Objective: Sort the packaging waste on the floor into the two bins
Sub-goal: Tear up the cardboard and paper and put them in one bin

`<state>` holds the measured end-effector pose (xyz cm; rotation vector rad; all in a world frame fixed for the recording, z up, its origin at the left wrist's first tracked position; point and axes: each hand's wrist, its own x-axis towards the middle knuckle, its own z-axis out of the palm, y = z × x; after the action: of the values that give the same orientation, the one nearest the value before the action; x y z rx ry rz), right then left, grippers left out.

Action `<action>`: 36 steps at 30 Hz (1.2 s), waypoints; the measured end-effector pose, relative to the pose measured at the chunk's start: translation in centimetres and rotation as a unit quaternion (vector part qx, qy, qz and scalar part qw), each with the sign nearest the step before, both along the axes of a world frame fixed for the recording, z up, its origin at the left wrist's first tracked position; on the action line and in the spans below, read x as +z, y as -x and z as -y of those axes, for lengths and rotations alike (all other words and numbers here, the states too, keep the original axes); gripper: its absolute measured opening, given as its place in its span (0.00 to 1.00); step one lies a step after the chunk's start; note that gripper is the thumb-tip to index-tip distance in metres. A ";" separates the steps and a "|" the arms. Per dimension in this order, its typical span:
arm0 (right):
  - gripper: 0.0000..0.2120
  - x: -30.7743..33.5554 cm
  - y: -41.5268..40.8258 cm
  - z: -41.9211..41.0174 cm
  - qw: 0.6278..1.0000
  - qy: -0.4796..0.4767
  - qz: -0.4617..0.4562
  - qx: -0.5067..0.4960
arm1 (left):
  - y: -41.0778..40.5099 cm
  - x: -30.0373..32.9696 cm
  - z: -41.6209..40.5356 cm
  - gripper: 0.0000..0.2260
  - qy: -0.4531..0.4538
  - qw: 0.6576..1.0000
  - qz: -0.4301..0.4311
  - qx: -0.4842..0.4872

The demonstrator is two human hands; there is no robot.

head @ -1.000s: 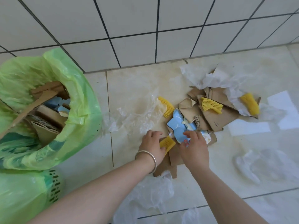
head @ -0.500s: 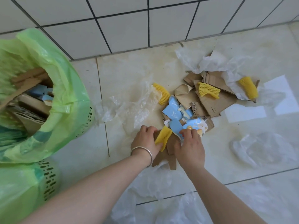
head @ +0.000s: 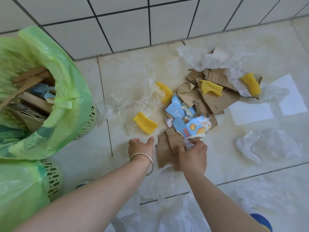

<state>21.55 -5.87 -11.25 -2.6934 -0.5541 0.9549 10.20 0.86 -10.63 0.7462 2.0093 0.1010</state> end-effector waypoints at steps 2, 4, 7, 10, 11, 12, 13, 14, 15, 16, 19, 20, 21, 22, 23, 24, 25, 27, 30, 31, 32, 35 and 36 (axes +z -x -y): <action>0.25 0.0 0.3 -0.3 0.998 -0.006 -0.046 -0.041 | -0.9 0.1 0.9 0.25 0.024 0.999 0.016 -0.014; 0.24 -0.1 0.7 -0.5 0.996 0.001 -0.075 -0.054 | -2.0 0.1 1.3 0.24 0.045 0.998 0.036 -0.039; 0.22 -0.1 1.1 -0.3 0.993 0.009 -0.109 -0.050 | -2.5 0.1 1.1 0.21 0.045 0.997 0.049 -0.043; 0.19 0.3 1.2 0.1 0.989 -0.009 -0.139 -0.043 | -2.0 0.3 1.2 0.15 0.025 0.995 0.088 -0.029; 0.18 0.6 1.2 0.2 0.988 -0.023 -0.149 -0.044 | -1.7 0.3 1.3 0.15 0.020 0.994 0.099 -0.030; 0.17 0.8 1.3 0.4 0.986 -0.037 -0.157 -0.040 | -1.4 0.5 1.5 0.15 0.013 0.994 0.102 -0.031; 0.16 1.0 1.5 0.5 0.985 -0.050 -0.161 -0.032 | -1.2 0.5 1.7 0.15 0.004 0.994 0.103 -0.028; 0.14 1.2 1.7 0.7 0.985 -0.061 -0.162 -0.021 | -1.0 0.6 1.9 0.16 -0.003 0.994 0.110 -0.014; 0.13 1.3 1.9 0.9 0.984 -0.071 -0.161 -0.014 | -0.8 0.6 2.1 0.19 -0.008 0.992 0.124 0.002; 0.12 1.5 2.1 1.0 0.985 -0.081 -0.156 -0.008 | -0.6 0.7 2.3 0.21 -0.013 0.990 0.139 0.016; 0.11 1.8 2.8 1.5 0.987 -0.118 -0.111 0.011 | -0.2 0.7 2.9 0.24 -0.036 0.986 0.160 0.018; 0.11 1.8 3.0 1.6 0.986 -0.126 -0.104 0.014 | 0.0 0.6 3.0 0.23 -0.043 0.986 0.160 0.015; 0.10 1.9 3.2 1.7 0.986 -0.131 -0.103 0.017 | 0.3 0.5 3.1 0.20 -0.052 0.986 0.161 0.013; 0.10 2.0 3.3 1.8 0.985 -0.133 -0.106 0.022 | 0.5 0.7 3.3 0.17 -0.060 0.985 0.159 0.011; 0.09 2.1 3.3 1.9 0.984 -0.136 -0.108 0.031 | 0.7 0.8 3.3 0.13 -0.074 0.985 0.157 0.009; 0.09 2.1 3.3 1.9 0.983 -0.136 -0.110 0.049 | 0.8 0.8 3.2 0.08 -0.088 0.984 0.154 0.008; 0.09 2.2 3.4 1.8 0.982 -0.132 -0.111 0.072 | 0.8 0.8 3.0 0.07 -0.098 0.983 0.155 0.011; 0.11 2.0 3.6 1.8 0.980 -0.117 -0.109 0.116 | 0.8 1.0 2.7 0.13 -0.101 0.981 0.165 0.020; 0.14 1.7 3.7 1.8 0.981 -0.106 -0.090 0.133 | 0.2 1.5 2.6 0.22 -0.082 0.975 0.204 0.030; 0.14 1.7 3.7 1.8 0.980 -0.103 -0.087 0.144 | 0.0 1.4 2.6 0.21 -0.085 0.973 0.211 0.027; 0.14 1.6 3.6 1.7 0.978 -0.098 -0.086 0.161 | 0.0 1.2 2.6 0.17 -0.092 0.972 0.214 0.018; 0.13 1.2 3.1 1.6 0.976 -0.098 -0.079 0.178 | 0.1 0.6 2.7 0.04 -0.104 0.972 0.212 -0.014; 0.12 1.2 2.7 1.5 0.980 -0.103 -0.060 0.162 | 0.2 0.6 2.6 0.04 -0.105 0.973 0.207 -0.020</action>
<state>18.84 -7.34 -10.07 -2.3865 -1.0278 1.0631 9.99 -1.72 -10.07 0.8218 1.5990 0.4167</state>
